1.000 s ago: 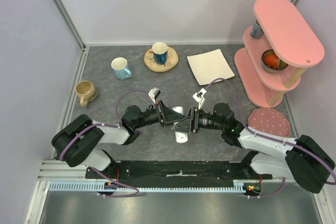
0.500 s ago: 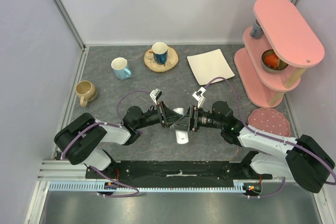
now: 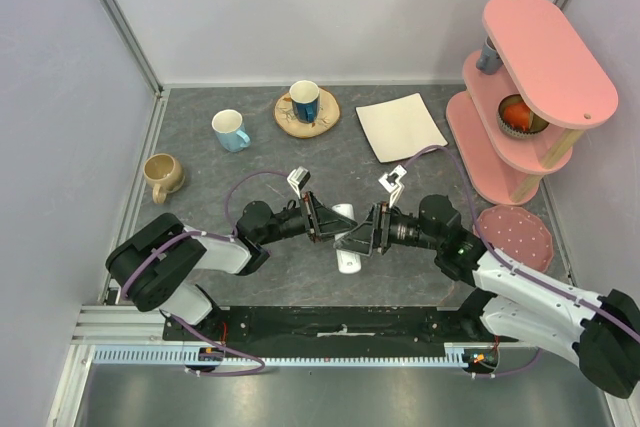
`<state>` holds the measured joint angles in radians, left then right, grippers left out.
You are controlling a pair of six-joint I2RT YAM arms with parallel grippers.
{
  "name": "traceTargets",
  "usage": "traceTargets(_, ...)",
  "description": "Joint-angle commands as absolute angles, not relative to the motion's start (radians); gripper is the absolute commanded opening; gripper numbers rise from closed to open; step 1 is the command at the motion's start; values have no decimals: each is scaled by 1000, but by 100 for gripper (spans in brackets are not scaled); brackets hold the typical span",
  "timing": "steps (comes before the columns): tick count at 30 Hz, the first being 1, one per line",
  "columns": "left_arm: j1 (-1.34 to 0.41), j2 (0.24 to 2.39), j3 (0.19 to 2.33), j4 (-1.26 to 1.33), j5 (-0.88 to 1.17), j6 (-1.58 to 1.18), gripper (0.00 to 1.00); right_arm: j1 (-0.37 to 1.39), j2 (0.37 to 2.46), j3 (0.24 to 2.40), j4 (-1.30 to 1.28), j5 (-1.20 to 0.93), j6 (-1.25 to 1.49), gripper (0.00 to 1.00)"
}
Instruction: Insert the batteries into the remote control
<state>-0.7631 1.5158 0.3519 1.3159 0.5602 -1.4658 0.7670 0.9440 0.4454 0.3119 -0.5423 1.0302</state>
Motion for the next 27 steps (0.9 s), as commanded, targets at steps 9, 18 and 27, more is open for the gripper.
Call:
traceTargets(9,-753,1483,396,1664,557,-1477,2,765,928,396,347,-624,1028,84)
traceTargets(18,-755,1465,399,1664,558,-1485,2,764,951,382,370,-608,1037,78)
traceTargets(27,-756,1450,393,1664,561,-1485,2,764,969,376,400,-591,1054,75)
